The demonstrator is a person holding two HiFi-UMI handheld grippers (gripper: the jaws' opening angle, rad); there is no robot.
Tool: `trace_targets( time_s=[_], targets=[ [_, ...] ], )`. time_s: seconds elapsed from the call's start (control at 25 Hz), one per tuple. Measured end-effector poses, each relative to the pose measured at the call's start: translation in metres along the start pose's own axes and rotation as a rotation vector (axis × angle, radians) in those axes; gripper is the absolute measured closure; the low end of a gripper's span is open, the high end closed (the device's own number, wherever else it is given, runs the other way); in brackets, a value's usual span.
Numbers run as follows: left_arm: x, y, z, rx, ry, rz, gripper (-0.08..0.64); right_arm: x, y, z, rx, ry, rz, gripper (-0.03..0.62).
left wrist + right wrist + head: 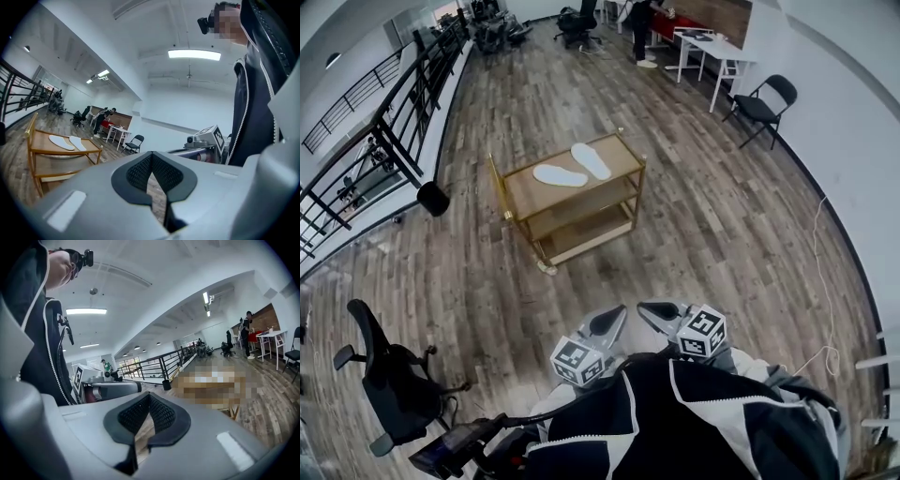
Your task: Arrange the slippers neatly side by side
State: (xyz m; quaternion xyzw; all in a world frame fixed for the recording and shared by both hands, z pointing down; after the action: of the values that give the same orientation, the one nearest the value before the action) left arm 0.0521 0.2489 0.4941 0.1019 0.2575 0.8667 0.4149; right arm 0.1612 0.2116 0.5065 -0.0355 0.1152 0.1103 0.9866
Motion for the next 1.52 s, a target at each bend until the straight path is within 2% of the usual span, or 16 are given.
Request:
trace_targets(
  time_s=[0.16,0.36,0.56,0.76,0.96,1.08,1.2,1.52],
  targets=[
    [0.001,0.012,-0.005,0.024,-0.014,-0.001,0.541,-0.016,-0.001,-0.007,0.051,0.027,-0.017,0.588],
    [-0.004,0.03,-0.008,0.03,0.005,-0.013,0.541,-0.03,-0.017,-0.002,0.033,0.032,-0.015,0.588],
    [-0.026,0.063,-0.013,0.062,0.026,-0.069,0.541,-0.047,-0.049,0.007,0.022,0.038,-0.045,0.588],
    [-0.074,0.093,-0.029,0.061,0.051,-0.106,0.541,-0.062,-0.11,0.012,0.043,0.04,-0.086,0.588],
    [-0.143,0.121,-0.057,0.058,0.057,-0.127,0.541,-0.072,-0.185,-0.003,0.157,0.03,-0.139,0.588],
    [-0.192,0.131,-0.076,0.057,0.046,-0.126,0.541,-0.066,-0.238,-0.012,0.157,0.003,-0.128,0.588],
    [-0.246,0.143,-0.092,0.101,0.026,-0.127,0.541,-0.052,-0.298,-0.009,0.141,-0.013,-0.112,0.588],
    [-0.27,0.148,-0.103,0.092,0.013,-0.161,0.541,-0.051,-0.332,-0.014,0.128,-0.043,-0.124,0.588]
  ],
)
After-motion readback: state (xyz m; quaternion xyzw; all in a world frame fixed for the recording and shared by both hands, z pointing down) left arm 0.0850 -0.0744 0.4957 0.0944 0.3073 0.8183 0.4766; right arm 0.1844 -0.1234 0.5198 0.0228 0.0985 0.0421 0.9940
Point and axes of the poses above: the fingertips, and each gripper's own axes: x backward along the fingers, y to its left, z out of its underside, the point moved 5 cm from there along x, backward along the fingers, and after that the axes turned 15 degrees about x, right-handed, at the moved point
